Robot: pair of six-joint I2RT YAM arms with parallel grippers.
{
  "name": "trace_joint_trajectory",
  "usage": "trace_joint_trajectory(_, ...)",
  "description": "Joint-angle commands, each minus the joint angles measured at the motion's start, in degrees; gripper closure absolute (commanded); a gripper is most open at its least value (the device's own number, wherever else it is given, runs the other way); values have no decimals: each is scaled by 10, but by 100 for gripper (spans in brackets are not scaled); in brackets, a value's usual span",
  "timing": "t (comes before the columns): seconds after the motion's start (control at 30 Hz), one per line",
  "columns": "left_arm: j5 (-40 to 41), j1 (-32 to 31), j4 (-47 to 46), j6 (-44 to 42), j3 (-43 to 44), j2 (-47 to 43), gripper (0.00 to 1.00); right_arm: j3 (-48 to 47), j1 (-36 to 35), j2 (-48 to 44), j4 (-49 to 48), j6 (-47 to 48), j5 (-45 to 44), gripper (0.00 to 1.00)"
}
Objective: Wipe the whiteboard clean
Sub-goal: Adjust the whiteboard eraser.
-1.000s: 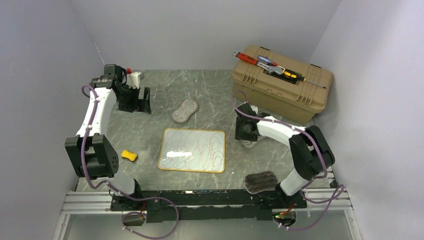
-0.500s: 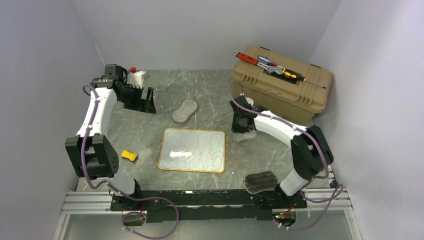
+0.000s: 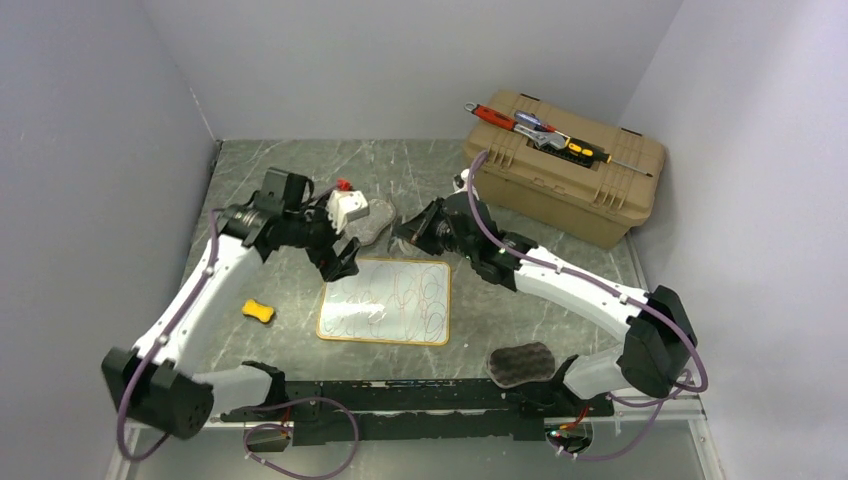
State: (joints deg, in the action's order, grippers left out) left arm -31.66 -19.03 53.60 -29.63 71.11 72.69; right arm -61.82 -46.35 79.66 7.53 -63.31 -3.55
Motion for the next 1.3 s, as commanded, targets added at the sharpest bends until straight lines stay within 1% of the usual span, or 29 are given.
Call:
trace_joint_trajectory(0.0, -4, -15, -64, -57, -43, -87, 0, 46, -15, -14, -167, -119, 1, 100)
trace_joint_trajectory(0.07, 8, -22, -90, -58, -70, -121, 1, 54, -25, -6, -207, -142, 12, 100)
trace_joint_trajectory(0.17, 5, -31, -125, -71, -111, -182, 1, 60, -37, 4, -251, -173, 22, 100)
trace_joint_trajectory(0.23, 25, -43, -141, -73, -129, -203, 1, 70, -45, 11, -290, -195, 32, 100)
trace_joint_trajectory(0.37, 65, -52, -168, -61, -142, -209, 0, 82, -66, 25, -339, -225, 33, 100)
trace_joint_trajectory(0.47, 71, -53, -192, -48, -144, -213, 1, 86, -79, 31, -353, -237, 33, 100)
trace_joint_trajectory(0.57, 91, -56, -217, -52, -154, -217, 1, 91, -86, 37, -380, -245, 33, 100)
trace_joint_trajectory(0.6, 94, -57, -217, -56, -155, -214, 4, 94, -87, 38, -387, -246, 43, 100)
trace_joint_trajectory(0.63, 97, -57, -213, -60, -154, -211, 9, 97, -87, 37, -394, -248, 48, 100)
trace_joint_trajectory(0.7, 105, -57, -209, -62, -150, -202, 23, 103, -88, 37, -407, -251, 53, 100)
trace_joint_trajectory(0.8, 113, -57, -214, -57, -142, -192, 55, 110, -88, 41, -418, -258, 68, 100)
trace_joint_trajectory(0.83, 115, -57, -217, -55, -140, -190, 73, 113, -88, 41, -419, -258, 71, 100)
trace_joint_trajectory(0.87, 117, -57, -219, -55, -138, -189, 85, 116, -88, 41, -416, -258, 71, 100)
trace_joint_trajectory(0.9, 121, -58, -220, -58, -137, -187, 93, 122, -88, 37, -408, -258, 66, 96)
trace_joint_trajectory(0.93, 127, -60, -221, -62, -137, -186, 97, 127, -88, 33, -398, -258, 60, 89)
trace_joint_trajectory(1.0, 133, -62, -220, -71, -138, -183, 98, 130, -88, 23, -380, -256, 49, 73)
trace_joint_trajectory(1.03, 133, -63, -216, -76, -137, -182, 98, 127, -87, 21, -370, -253, 47, 68)
trace_joint_trajectory(1.17, 140, -73, -212, -89, -140, -178, 98, 115, -85, 19, -339, -241, 39, 62)
trace_joint_trajectory(1.27, 160, -93, -215, -110, -150, -180, 98, 111, -82, 27, -344, -248, 47, 62)
